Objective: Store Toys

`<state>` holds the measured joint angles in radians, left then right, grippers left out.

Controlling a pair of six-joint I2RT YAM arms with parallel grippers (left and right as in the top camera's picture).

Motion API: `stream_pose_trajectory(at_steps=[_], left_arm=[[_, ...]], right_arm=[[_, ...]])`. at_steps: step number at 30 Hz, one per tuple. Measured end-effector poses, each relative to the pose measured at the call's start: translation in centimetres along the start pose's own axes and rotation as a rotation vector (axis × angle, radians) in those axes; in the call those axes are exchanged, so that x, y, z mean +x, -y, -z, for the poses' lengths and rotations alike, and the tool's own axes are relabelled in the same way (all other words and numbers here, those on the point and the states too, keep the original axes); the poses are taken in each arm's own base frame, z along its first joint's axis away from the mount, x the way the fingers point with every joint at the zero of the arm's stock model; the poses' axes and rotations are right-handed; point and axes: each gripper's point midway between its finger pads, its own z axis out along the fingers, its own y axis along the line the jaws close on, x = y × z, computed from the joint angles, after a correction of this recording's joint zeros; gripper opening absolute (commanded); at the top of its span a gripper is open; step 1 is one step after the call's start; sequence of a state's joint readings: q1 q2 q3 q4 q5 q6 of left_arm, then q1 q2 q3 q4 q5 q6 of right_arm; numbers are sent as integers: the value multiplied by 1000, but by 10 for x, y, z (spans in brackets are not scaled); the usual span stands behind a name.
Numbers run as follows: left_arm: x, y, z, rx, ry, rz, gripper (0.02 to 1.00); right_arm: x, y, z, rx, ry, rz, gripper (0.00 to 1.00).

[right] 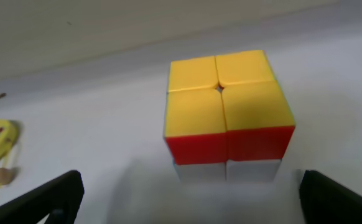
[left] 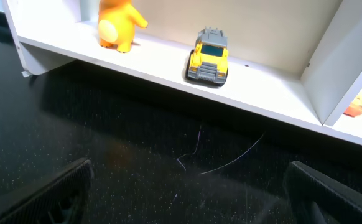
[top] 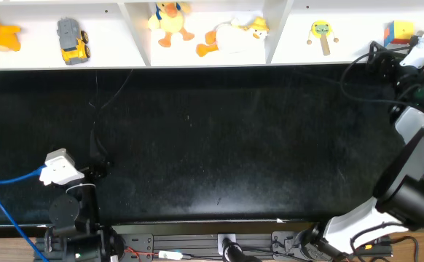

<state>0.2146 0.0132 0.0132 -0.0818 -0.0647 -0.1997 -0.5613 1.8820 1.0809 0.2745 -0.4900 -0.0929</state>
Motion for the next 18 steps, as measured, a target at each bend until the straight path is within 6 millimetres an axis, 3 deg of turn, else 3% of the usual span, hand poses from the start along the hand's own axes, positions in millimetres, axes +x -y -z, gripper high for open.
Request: stream_pose_trajectory(at_steps=[5,12,18], left_arm=[[0,0,0,0,0,0,998],[0,0,0,0,0,0,998],[0,0,0,0,0,0,998]], right_arm=[[1,-13,25,6,-90,-33,993],[-16,-36,76,29,-152,-29,998],[-32,-74,124,56,-176,19,993]])
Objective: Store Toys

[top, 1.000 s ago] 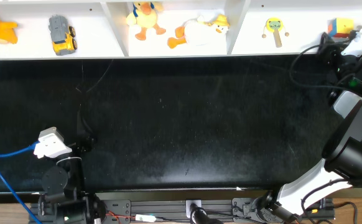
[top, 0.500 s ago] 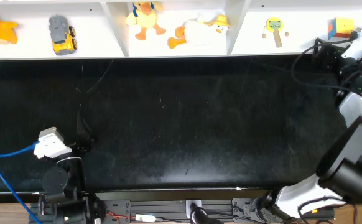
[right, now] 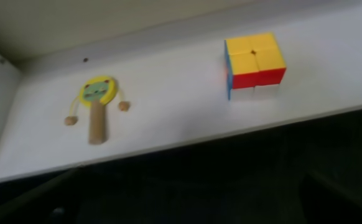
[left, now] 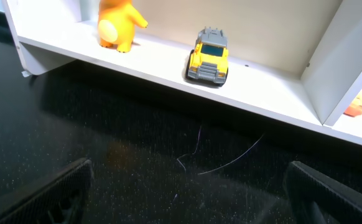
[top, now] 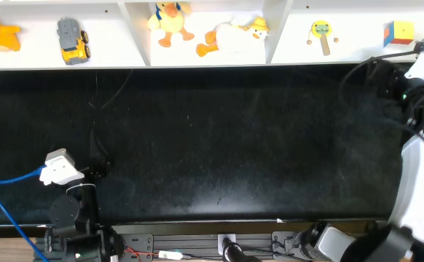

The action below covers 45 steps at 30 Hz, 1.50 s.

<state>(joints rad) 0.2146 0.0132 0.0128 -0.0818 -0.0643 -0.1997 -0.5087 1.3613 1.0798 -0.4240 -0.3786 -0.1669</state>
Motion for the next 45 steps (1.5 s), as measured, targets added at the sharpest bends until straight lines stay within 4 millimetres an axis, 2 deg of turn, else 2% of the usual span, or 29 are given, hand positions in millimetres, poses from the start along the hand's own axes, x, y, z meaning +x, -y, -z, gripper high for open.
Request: stream_pose_trajectory(at_steps=[4,9,20,24,27,33,45], left_arm=[[0,0,0,0,0,0,998],[0,0,0,0,0,0,998],[0,0,0,0,0,0,998],[0,0,0,0,0,0,998],[0,0,0,0,0,0,998],[0,0,0,0,0,0,998],[0,0,0,0,0,0,998]], right_arm=[[-3,-39,36,-22,2,69,998],[9,-82,71,-82,-22,129,993],[38,-136,118,-219,-60,287,993],[54,-155,129,-303,-99,317,996],[64,-164,131,-343,-132,326,996],[64,-169,132,-362,-138,287,996],[66,-169,133,-337,-195,5,996]])
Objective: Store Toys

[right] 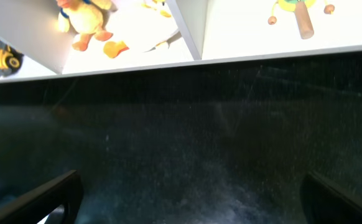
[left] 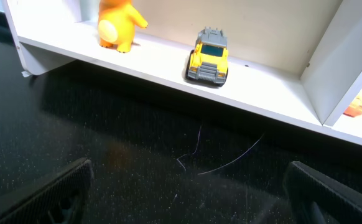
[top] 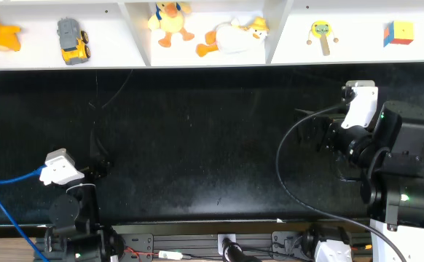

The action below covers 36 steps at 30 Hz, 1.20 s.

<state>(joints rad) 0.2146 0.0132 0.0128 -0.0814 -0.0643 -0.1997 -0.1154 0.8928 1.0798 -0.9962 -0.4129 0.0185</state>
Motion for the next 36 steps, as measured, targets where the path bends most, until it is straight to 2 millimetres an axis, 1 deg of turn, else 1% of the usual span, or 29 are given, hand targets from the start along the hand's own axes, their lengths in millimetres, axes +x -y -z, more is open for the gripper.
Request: stream_pose_trajectory(at_steps=[5,11,13,15,17,21,23,26,28,31,33,36], left_arm=[[0,0,0,0,0,0,998],[0,0,0,0,0,0,996],[0,0,0,0,0,0,998],[0,0,0,0,0,0,998],[0,0,0,0,0,0,998],[0,0,0,0,0,0,998],[0,0,0,0,0,0,998],[0,0,0,0,0,0,998],[0,0,0,0,0,0,998],[0,0,0,0,0,0,998],[0,0,0,0,0,0,998],[0,0,0,0,0,0,998]], right_arm=[[-3,2,0,9,12,-20,993],[-25,1,-2,5,90,38,996],[-36,-1,-4,1,136,81,996],[-48,-8,-6,-15,195,151,993],[-55,-20,-10,-34,251,227,996],[-58,-40,-19,-49,359,344,996],[-54,-42,-25,-44,410,372,996],[-44,-33,-30,-19,476,386,993],[-31,-25,-32,-1,510,390,996],[-10,-15,-30,17,558,393,996],[7,-6,-29,34,577,388,996],[26,8,-29,65,600,378,996]])
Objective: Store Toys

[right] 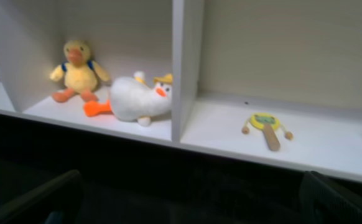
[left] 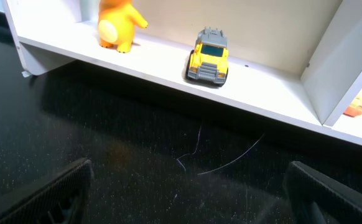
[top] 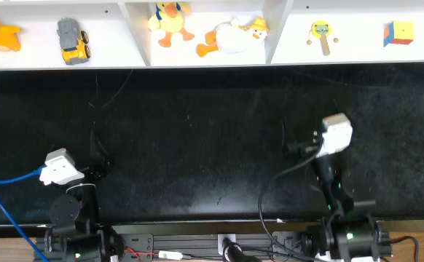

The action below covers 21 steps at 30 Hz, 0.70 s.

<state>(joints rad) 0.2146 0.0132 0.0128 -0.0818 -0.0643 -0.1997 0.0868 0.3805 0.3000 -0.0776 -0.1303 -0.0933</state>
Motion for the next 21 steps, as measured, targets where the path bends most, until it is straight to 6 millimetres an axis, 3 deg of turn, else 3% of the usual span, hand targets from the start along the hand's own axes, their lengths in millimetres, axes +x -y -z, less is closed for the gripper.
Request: stream_pose_trajectory(at_steps=[7,16,21], left_arm=[[0,0,0,0,0,0,998],[0,0,0,0,0,0,998],[0,0,0,0,0,0,998]], right_arm=[[39,13,16,70,-2,-21,996],[62,25,22,127,24,-66,996],[64,30,22,157,22,-85,996]])
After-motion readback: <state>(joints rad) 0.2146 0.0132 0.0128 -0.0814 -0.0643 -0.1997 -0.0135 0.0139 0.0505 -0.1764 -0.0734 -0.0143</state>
